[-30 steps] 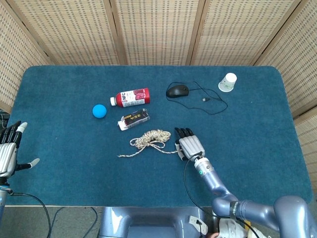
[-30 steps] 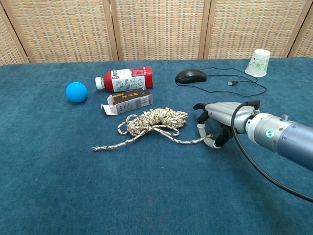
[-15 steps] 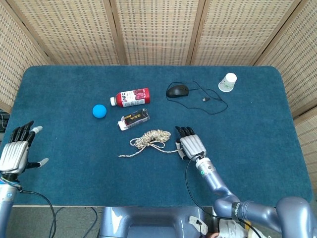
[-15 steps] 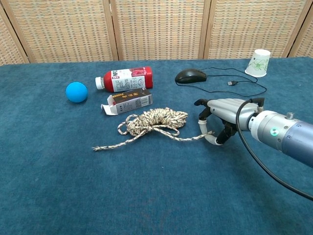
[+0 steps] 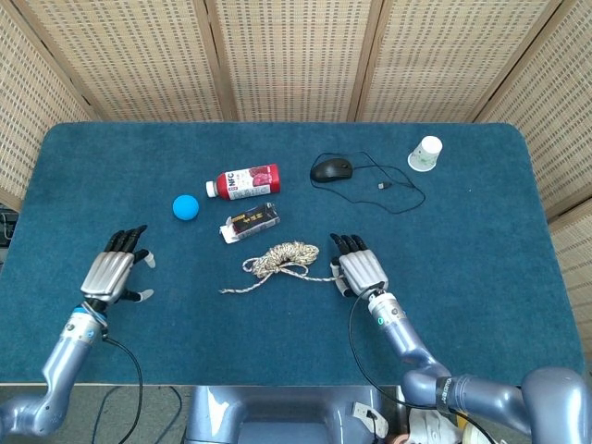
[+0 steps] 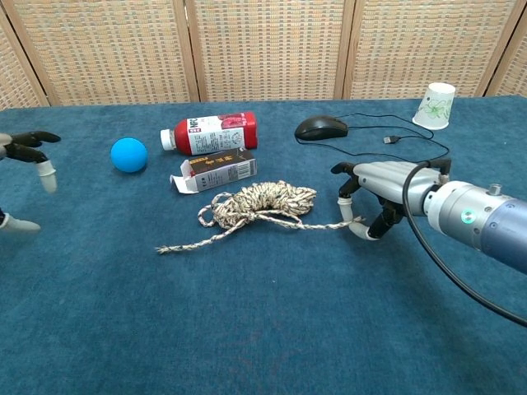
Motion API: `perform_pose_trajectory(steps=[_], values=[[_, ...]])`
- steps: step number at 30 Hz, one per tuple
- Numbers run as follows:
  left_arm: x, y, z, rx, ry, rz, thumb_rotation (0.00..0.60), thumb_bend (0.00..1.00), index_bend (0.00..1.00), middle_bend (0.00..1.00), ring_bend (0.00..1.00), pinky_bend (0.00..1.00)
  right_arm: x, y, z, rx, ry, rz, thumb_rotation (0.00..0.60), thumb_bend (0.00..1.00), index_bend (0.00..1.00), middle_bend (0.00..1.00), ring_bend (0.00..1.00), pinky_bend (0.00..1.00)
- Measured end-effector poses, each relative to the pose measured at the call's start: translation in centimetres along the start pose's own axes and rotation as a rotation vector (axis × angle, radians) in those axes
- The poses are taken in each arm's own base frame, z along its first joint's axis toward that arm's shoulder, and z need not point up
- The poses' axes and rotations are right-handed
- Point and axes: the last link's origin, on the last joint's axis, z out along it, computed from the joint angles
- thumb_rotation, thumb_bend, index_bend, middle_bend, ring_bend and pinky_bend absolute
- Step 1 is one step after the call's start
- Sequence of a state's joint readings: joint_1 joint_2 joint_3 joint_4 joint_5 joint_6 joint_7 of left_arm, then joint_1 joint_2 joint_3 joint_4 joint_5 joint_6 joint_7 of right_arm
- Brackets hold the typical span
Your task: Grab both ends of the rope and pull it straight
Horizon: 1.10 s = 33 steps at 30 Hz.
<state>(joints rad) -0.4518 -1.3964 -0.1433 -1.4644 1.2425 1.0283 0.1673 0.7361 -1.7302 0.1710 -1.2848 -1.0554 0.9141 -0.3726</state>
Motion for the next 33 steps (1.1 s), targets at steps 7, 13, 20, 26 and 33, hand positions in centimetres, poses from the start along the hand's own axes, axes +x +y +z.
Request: perform_pose_trajectory(steps=[7,13,20,26,33], values=[[-2.1,4.4,3.1,-0.084,-0.043,-0.054,0.6,0.23,0.49,0.0,0.0,0.0,-0.2,0.1,0.0,-0.005,-0.009,0.004,0.6,0.44,0.69,0.0,0.0,0.0],[-3.3,7.5,4.2,-0.145,-0.103,-0.069,0.6,0.25,0.5,0.0,0.0,0.0,-0.2,0.5,0.0,-0.014,-0.008,0.006,0.6,0.44,0.69,0.0,0.0,0.0],[-3.9,8.5,4.6,-0.17,-0.128,-0.058,0.6,0.25,0.5,0.0,0.0,0.0,0.0,1.1,0.0,-0.027,-0.021,0.053,0.6,0.44,0.69,0.0,0.0,0.0],[-4.7,8.8,4.8,-0.186,-0.139,-0.083,0.6,0.25,0.51,0.0,0.0,0.0,0.2,1.3,0.1,-0.036,-0.026,0.095,0.6,0.44,0.69,0.0,0.0,0.0],[-6.1,9.2,5.0,-0.217,-0.129,-0.096,0.6,0.25,0.51,0.0,0.0,0.0,0.2,1.0,0.3,-0.042,-0.033,0.129,0.6,0.44,0.69,0.0,0.0,0.0]])
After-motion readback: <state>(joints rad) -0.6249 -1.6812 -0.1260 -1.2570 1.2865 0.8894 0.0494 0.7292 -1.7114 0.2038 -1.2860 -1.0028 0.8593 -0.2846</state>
